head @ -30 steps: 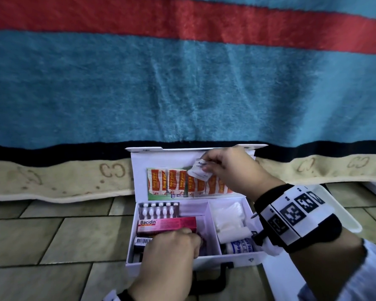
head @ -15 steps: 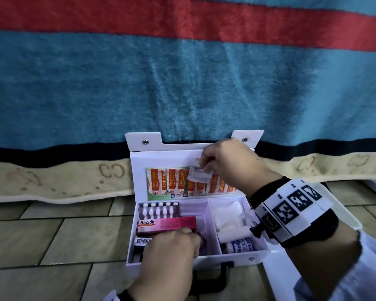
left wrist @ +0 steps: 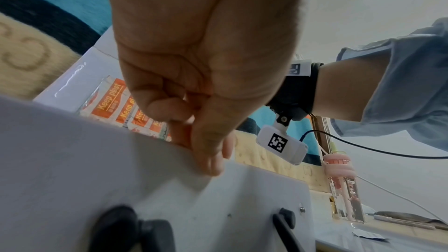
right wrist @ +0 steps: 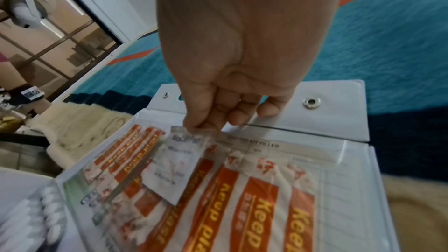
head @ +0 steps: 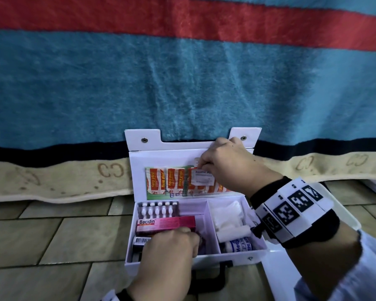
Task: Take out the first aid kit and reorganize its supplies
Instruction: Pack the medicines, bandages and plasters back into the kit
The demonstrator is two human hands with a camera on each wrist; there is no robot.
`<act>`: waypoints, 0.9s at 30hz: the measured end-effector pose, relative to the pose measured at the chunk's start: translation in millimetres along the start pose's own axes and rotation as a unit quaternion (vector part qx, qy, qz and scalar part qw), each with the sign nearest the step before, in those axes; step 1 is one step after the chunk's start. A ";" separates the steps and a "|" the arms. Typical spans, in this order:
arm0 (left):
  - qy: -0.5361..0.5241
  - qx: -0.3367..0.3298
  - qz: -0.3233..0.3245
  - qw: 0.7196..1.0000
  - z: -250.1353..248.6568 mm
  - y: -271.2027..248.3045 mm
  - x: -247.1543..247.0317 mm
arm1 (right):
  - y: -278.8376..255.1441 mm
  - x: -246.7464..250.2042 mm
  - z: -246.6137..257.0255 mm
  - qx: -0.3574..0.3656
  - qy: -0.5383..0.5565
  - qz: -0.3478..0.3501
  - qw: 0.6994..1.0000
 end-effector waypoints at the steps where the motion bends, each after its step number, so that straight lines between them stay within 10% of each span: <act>1: 0.000 0.000 0.001 1.000 -0.2 0.1 0.2 | -1.4 -1.5 0.8 -0.004 0.002 0.002 1.000; 27: 0.009 0.007 -0.043 0.999 -0.2 -4.1 0.2 | -29.0 12.7 16.2 -0.043 0.073 -0.042 0.996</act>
Point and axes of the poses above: each hand's wrist, its own y-axis towards the middle knuckle, its own x-axis out of the back of the hand, z = x × y, the point moved 5 cm from there along y, towards the middle knuckle, and after that the axes turned 11 degrees about -z, right-handed, at the moved point
